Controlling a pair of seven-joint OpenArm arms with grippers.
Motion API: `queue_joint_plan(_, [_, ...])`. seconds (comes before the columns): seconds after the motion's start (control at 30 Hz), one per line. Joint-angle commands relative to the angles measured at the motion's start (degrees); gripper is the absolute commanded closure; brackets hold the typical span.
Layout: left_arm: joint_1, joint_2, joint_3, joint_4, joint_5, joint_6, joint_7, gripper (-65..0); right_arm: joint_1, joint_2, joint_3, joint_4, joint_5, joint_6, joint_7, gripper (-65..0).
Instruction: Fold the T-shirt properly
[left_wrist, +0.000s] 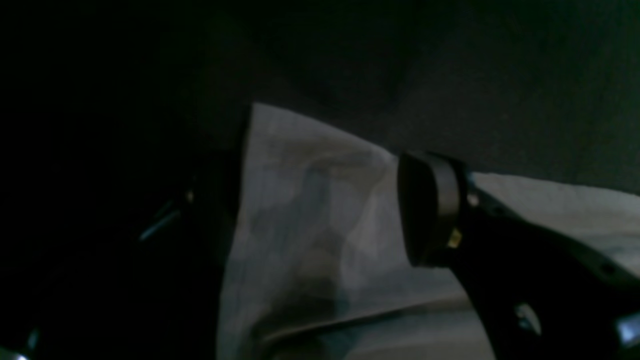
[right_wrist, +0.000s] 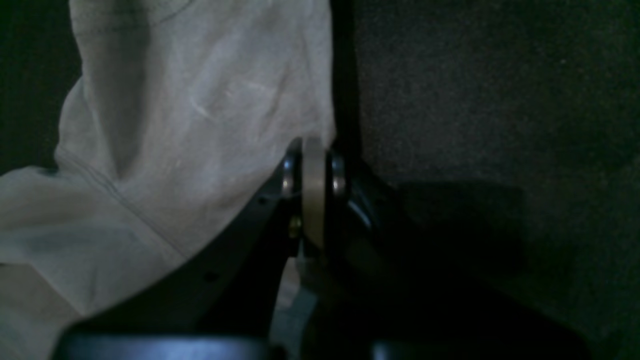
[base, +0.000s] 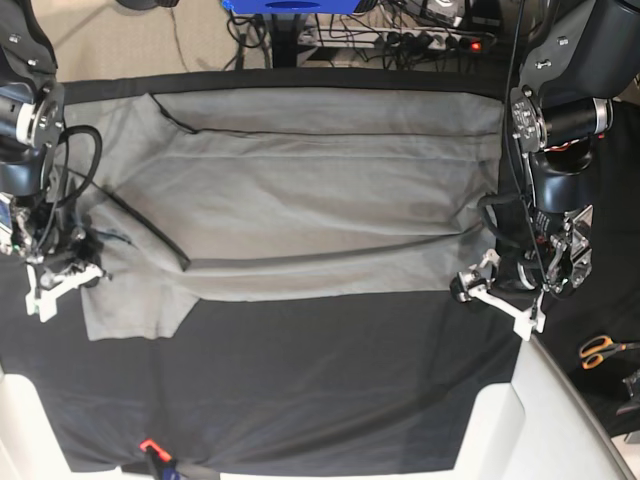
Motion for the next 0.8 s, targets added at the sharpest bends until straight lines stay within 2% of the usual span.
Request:
queue_joint_plan(0.0, [-1.40, -0.62, 0.03, 0.30, -0.59, -0.12, -0.94, -46.1, 1.17, 0.87, -0.11, 0.53, -0.22, -0.27, -0.05, -0.8])
queue_joint_plan(0.07, [-1.40, -0.71, 0.03, -1.89, -0.33, -0.12, -2.52, -44.6, 1.17, 0.87, -0.11, 0.53, -0.22, -0.27, -0.05, -0.8])
queue_joint_plan(0.1, [-1.75, -0.80, 0.03, -3.83, -0.15, -0.12, -3.66, -41.3, 1.17, 0.87, -0.11, 0.53, -0.22, -0.27, -0.05, -0.8])
queue_joint_plan(0.23, [-3.25, -1.15, 0.12, -10.60, -0.06, -0.12, -8.58, -21.6, 1.17, 0.87, -0.11, 0.53, -0.22, -0.27, -0.05, -0.8])
queue_joint_plan(0.3, [-3.34, -1.15, 0.12, -12.00, -0.06, -0.12, -10.25, -14.2, 1.17, 0.87, -0.11, 0.53, -0.22, -0.27, -0.05, -0.8])
queue_joint_plan(0.47, [-3.42, -1.15, 0.12, -12.00, -0.06, -0.12, -10.52, -10.5, 1.17, 0.87, -0.11, 0.53, -0.22, -0.27, 0.03, -0.8])
queue_joint_plan(0.5, [-3.42, -1.15, 0.12, -12.00, 0.02, -0.12, -10.52, -8.6, 1.17, 0.87, -0.11, 0.53, -0.22, -0.27, 0.03, -0.8])
queue_joint_plan(0.57, [-3.42, -1.33, 0.12, -12.00, 0.02, -0.12, -10.52, 0.0, 1.17, 0.87, -0.11, 0.53, -0.22, -0.27, 0.03, -0.8])
queue_joint_plan(0.77, [-3.16, -2.12, 1.00, -11.83, 0.02, -0.12, -10.43, 0.0, 1.17, 0.87, -0.11, 0.62, -0.22, -0.27, 0.12, -0.8])
